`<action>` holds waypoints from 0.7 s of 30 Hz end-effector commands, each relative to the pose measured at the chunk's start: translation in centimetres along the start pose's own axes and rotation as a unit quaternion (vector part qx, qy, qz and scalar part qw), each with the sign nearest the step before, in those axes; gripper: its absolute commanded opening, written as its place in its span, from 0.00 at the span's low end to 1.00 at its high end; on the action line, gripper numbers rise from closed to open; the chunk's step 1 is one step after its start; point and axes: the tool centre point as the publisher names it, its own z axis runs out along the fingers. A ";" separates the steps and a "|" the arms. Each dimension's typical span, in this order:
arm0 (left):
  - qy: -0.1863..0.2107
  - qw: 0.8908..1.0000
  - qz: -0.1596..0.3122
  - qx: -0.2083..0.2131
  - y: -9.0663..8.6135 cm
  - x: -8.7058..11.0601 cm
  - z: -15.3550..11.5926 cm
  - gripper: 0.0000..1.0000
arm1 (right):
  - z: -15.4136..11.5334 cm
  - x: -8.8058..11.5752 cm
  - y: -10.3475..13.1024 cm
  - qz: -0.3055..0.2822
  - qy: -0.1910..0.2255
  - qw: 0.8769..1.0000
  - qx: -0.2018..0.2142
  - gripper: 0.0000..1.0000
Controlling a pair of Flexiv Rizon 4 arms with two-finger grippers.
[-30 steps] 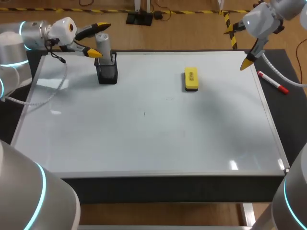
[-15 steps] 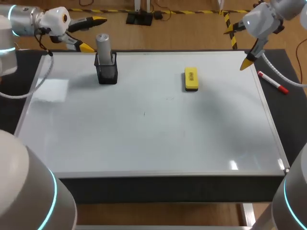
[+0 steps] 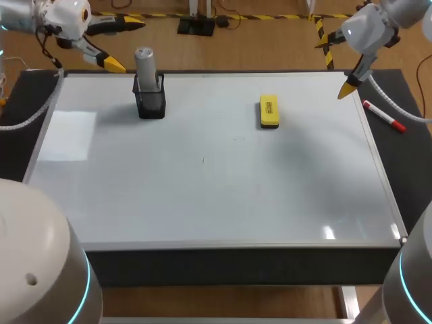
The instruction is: Pick up the inspection probe, press it on each red-marked spot on the whiteboard one by one, put down the probe, pick up the eraser, and wipe off all the red marks.
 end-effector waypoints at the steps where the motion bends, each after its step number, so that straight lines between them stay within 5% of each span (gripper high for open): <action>1: -0.322 0.920 0.008 -0.223 -1.3 1.0 0.1 1.00 | -0.1 0.0 0.0 0.000 0.002 1.000 0.002 1.00; 12: -0.346 0.903 0.043 -0.251 -3.0 1.1 1.0 1.00 | -0.1 0.0 0.0 0.000 0.002 1.000 0.002 1.00; 21: -0.346 0.903 0.044 -0.252 -3.2 1.1 1.1 1.00 | -0.1 0.0 0.0 0.000 0.002 1.000 0.002 1.00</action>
